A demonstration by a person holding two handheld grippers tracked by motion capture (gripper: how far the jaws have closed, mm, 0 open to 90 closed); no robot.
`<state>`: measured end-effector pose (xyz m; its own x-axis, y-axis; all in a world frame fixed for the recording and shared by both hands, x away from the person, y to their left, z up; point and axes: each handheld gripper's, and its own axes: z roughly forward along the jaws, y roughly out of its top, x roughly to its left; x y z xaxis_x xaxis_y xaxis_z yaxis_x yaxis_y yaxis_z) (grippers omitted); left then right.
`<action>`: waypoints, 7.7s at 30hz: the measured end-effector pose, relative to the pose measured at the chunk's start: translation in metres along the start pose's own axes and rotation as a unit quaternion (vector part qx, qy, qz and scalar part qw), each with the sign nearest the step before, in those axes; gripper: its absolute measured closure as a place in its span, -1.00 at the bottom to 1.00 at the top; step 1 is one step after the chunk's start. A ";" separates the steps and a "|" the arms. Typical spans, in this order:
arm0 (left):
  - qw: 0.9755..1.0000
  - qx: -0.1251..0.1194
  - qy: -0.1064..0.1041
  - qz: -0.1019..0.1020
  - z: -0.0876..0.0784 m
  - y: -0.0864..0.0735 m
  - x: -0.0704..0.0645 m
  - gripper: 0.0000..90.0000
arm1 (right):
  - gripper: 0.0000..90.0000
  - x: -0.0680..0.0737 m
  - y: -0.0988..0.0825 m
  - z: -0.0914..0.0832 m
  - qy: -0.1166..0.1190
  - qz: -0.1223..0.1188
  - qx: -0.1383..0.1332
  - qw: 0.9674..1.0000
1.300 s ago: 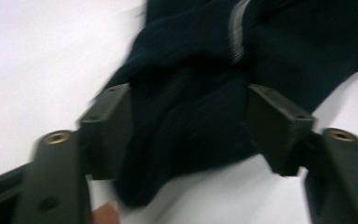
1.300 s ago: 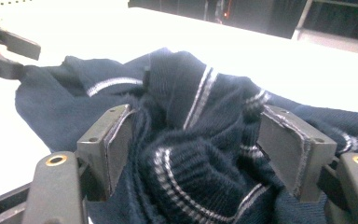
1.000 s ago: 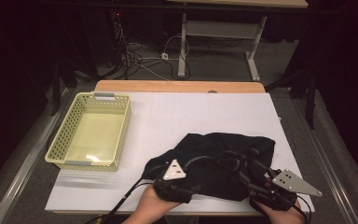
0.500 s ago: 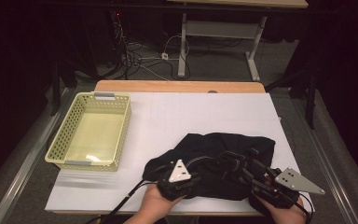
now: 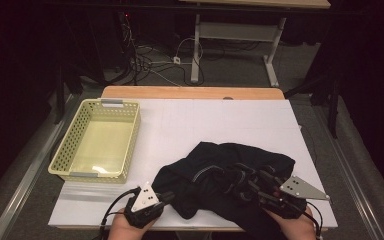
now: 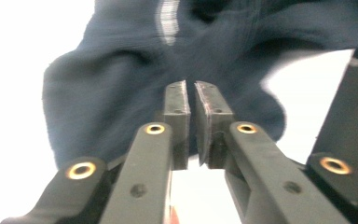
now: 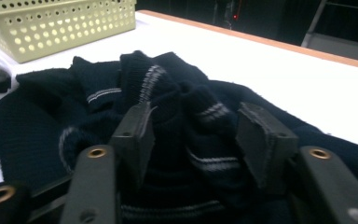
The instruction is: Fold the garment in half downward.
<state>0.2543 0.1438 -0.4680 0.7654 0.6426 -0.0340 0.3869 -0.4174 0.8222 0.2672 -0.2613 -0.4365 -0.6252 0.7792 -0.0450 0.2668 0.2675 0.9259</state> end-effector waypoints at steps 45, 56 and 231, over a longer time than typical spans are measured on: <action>0.998 -0.030 -0.040 -0.050 0.019 0.000 0.016 -0.14 | 0.77 -0.034 -0.014 -0.040 -0.099 0.020 0.003 0.995; 0.998 -0.049 -0.025 -0.041 0.022 0.033 0.008 -0.50 | 0.56 -0.065 -0.037 -0.042 -0.128 0.065 0.025 0.989; 0.996 -0.028 0.054 -0.058 0.039 0.092 0.066 -0.03 | 0.21 -0.113 0.047 0.025 -0.108 0.047 0.051 0.992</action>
<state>0.3605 0.1230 -0.4167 0.6560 0.7513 -0.0721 0.4382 -0.3013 0.8469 0.3685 -0.3222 -0.3978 -0.4250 0.9038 -0.0498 0.3968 0.2355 0.8872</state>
